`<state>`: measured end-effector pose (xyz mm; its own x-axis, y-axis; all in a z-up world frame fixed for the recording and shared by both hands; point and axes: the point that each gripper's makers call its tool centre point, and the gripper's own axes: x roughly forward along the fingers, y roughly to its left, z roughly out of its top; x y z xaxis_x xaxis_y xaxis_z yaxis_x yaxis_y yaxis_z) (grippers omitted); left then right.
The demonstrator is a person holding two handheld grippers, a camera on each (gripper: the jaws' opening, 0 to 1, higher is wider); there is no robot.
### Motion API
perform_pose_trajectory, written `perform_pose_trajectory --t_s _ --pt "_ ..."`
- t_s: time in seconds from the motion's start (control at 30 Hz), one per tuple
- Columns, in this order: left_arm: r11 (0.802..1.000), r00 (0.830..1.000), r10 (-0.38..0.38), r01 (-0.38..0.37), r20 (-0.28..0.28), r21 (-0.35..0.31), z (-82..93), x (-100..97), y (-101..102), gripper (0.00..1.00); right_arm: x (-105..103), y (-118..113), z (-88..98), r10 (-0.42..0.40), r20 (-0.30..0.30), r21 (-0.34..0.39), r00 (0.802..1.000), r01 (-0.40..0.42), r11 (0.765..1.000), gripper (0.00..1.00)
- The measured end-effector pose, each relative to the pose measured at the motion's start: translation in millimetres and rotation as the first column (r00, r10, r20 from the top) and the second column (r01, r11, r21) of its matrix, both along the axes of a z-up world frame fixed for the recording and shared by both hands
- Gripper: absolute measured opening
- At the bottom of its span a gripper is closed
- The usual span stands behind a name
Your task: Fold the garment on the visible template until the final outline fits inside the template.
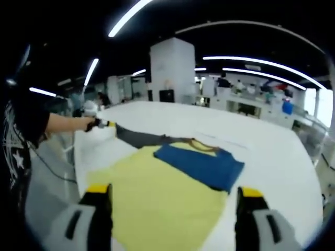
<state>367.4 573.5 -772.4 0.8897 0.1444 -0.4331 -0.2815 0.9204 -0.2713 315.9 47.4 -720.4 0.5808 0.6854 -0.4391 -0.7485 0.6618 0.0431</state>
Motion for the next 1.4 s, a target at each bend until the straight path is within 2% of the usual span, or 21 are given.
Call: perform_pose_trajectory --t_s 0.13,0.2,0.4,0.5,0.6,0.7,0.87,1.03,1.27,1.33,1.4 --pt "1.0 0.999 -0.028 0.027 0.021 0.016 15.7 3.9 -22.3 0.0 -2.5 -0.1 0.7 0.007 -0.004 0.014 1.0 -0.007 1.0 0.99" --pt "0.999 0.999 -0.038 0.038 0.035 0.01 19.0 5.0 -24.3 0.0 -4.0 -1.0 1.6 0.01 -0.004 0.017 1.0 -0.01 1.0 0.99" --pt "0.997 0.995 -0.073 0.072 0.067 0.015 35.8 10.6 -50.4 0.0 -9.2 -4.7 5.5 0.011 0.002 0.038 1.0 -0.011 0.999 0.99" --pt "0.996 0.991 -0.05 0.059 0.128 -0.065 50.5 19.1 -69.8 0.0 -11.7 -9.6 5.2 0.008 0.002 0.033 1.0 -0.008 0.999 0.99" --pt "0.996 0.987 -0.07 0.076 0.141 -0.038 60.2 23.9 -81.4 0.0 -11.6 -14.4 5.0 -0.001 0.002 0.036 1.0 0.0 0.999 0.99" --pt "0.993 0.982 -0.101 0.108 0.158 -0.038 68.1 31.6 -98.5 0.0 -11.9 -17.3 5.9 -0.009 0.003 0.045 1.0 0.009 0.999 0.99" --pt "0.986 0.974 -0.157 0.163 0.162 -0.025 73.9 42.1 -128.9 0.0 -13.3 -23.1 5.6 -0.02 0.009 0.048 1.0 0.02 0.999 0.99" --pt "0.979 0.966 -0.195 0.203 0.17 -0.026 77.8 50.6 -150.7 0.0 -16.1 -28.5 2.5 -0.029 0.0 0.053 1.0 0.029 0.998 0.99" --pt "0.962 0.945 -0.254 0.269 0.208 -0.047 89.8 60.9 -203.7 0.0 -18.6 -30.0 0.6 -0.021 -0.005 0.046 1.0 0.021 0.999 0.99" --pt "0.954 0.936 -0.278 0.295 0.217 -0.05 92.0 63.5 -208.8 0.0 -18.6 -29.8 0.5 -0.017 -0.005 0.046 1.0 0.017 0.999 0.99" --pt "0.946 0.926 -0.304 0.322 0.224 -0.047 94.7 66.7 -222.2 0.0 -19.2 -28.7 0.5 -0.011 -0.003 0.044 1.0 0.011 0.999 0.99"
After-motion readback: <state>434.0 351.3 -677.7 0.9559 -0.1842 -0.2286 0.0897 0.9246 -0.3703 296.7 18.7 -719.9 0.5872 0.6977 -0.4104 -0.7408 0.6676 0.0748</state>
